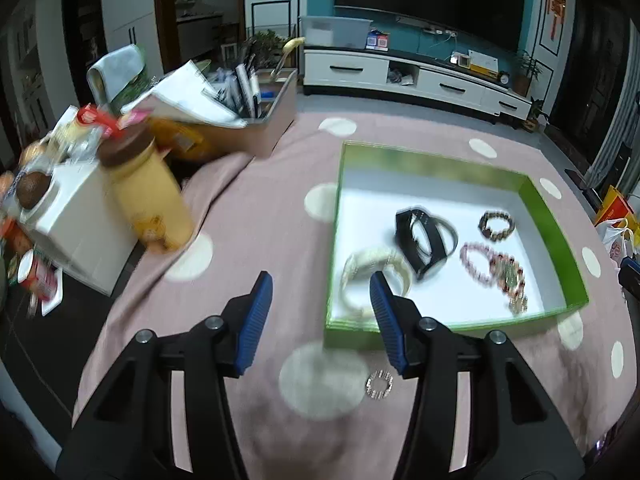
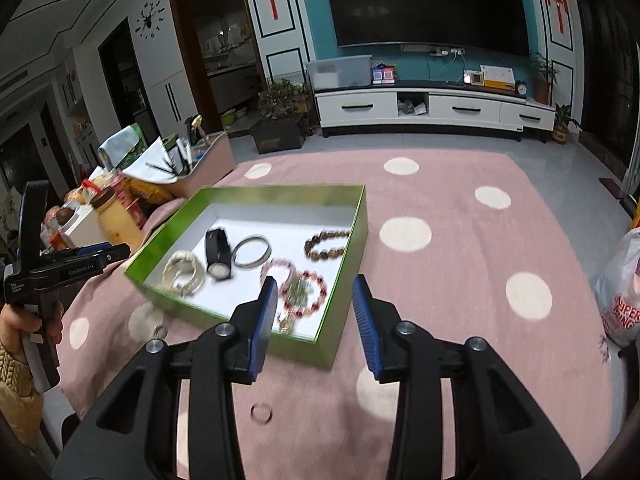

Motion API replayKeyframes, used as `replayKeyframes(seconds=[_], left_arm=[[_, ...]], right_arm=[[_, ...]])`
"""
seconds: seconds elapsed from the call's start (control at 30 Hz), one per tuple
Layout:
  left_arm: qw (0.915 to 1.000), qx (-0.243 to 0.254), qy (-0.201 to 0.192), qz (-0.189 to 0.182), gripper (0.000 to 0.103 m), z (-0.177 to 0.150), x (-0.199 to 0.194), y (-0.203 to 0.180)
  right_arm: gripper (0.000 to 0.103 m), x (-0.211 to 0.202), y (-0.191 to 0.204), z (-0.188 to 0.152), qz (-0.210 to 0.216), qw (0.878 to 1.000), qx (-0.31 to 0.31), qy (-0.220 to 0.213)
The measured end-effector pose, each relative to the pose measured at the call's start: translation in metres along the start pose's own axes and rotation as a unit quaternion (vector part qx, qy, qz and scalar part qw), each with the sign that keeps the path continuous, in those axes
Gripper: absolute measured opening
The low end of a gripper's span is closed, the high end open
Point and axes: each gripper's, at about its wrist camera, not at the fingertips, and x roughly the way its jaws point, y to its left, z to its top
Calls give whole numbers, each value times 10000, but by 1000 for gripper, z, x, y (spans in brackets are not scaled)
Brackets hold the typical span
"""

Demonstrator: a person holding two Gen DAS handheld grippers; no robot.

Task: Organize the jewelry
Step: 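Withdraw both open tools from the box toward the two rings, then move the left tool to the patterned silver ring while the right tool approaches the dark ring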

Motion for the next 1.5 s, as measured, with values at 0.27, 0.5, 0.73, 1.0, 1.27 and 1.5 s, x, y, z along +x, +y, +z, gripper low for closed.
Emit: replayKeyframes(seconds=[0.27, 0.5, 0.73, 1.0, 1.27, 1.5], left_arm=[[9996, -39, 254, -83, 51, -45, -8, 4], [9986, 79, 472, -240, 51, -77, -5, -7], [9972, 193, 596, -407, 51, -91, 2, -21], [9959, 346, 657, -525, 51, -94, 12, -35], [9954, 389, 669, -566, 45, -87, 28, -40], [9949, 483, 646, -603, 36, -84, 37, -44]], right_arm=[[39, 2, 17, -32, 178, 9991, -35, 389], [39, 9, 26, -55, 304, 9971, -18, 696], [39, 24, 33, -78, 374, 9934, -47, 1085], [39, 41, 43, -90, 345, 9913, -225, 1250], [39, 53, 47, -94, 264, 9905, -384, 1294], [39, 58, 50, -94, 278, 9907, -517, 1226]])
